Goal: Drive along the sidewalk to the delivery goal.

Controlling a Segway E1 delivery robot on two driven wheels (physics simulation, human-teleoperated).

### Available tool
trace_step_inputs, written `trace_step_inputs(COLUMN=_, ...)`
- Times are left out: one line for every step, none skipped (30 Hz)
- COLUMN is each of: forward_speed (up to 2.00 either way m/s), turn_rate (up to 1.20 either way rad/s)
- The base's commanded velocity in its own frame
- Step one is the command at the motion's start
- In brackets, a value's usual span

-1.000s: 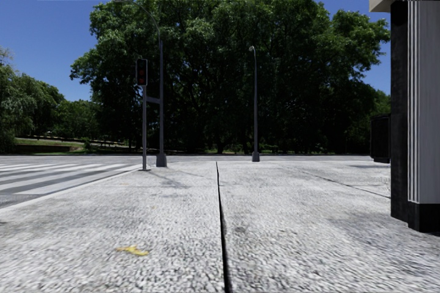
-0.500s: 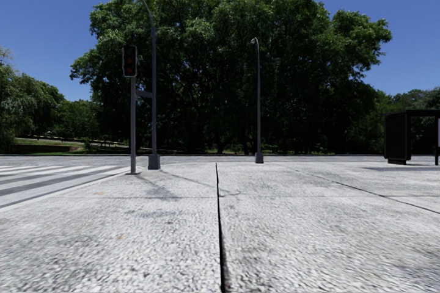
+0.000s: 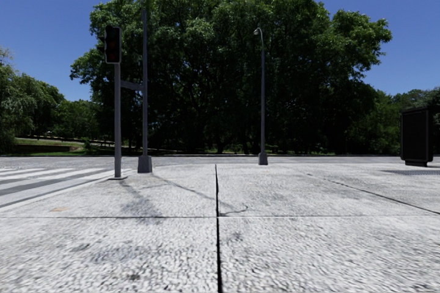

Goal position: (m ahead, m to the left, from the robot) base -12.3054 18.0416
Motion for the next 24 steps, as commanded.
trace_step_inputs(forward_speed=2.0, turn_rate=0.0)
trace_step_inputs(forward_speed=1.99, turn_rate=0.0)
trace_step_inputs(forward_speed=1.97, turn_rate=0.0)
trace_step_inputs(forward_speed=1.93, turn_rate=0.0)
trace_step_inputs(forward_speed=1.86, turn_rate=0.0)
trace_step_inputs(forward_speed=1.8, turn_rate=0.0)
trace_step_inputs(forward_speed=1.8, turn_rate=0.0)
trace_step_inputs(forward_speed=1.78, turn_rate=0.0)
trace_step_inputs(forward_speed=1.78, turn_rate=0.0)
trace_step_inputs(forward_speed=1.78, turn_rate=0.0)
trace_step_inputs(forward_speed=1.78, turn_rate=0.0)
trace_step_inputs(forward_speed=1.77, turn_rate=0.0)
trace_step_inputs(forward_speed=1.77, turn_rate=0.0)
trace_step_inputs(forward_speed=1.77, turn_rate=0.0)
trace_step_inputs(forward_speed=1.77, turn_rate=0.0)
trace_step_inputs(forward_speed=1.77, turn_rate=0.0)
trace_step_inputs(forward_speed=1.77, turn_rate=0.04)
trace_step_inputs(forward_speed=1.77, turn_rate=0.16)
trace_step_inputs(forward_speed=1.77, turn_rate=0.37)
trace_step_inputs(forward_speed=1.77, turn_rate=0.37)
trace_step_inputs(forward_speed=1.77, turn_rate=0.65)
trace_step_inputs(forward_speed=1.77, turn_rate=0.98)
trace_step_inputs(forward_speed=1.77, turn_rate=1.2)
trace_step_inputs(forward_speed=1.77, turn_rate=1.2)
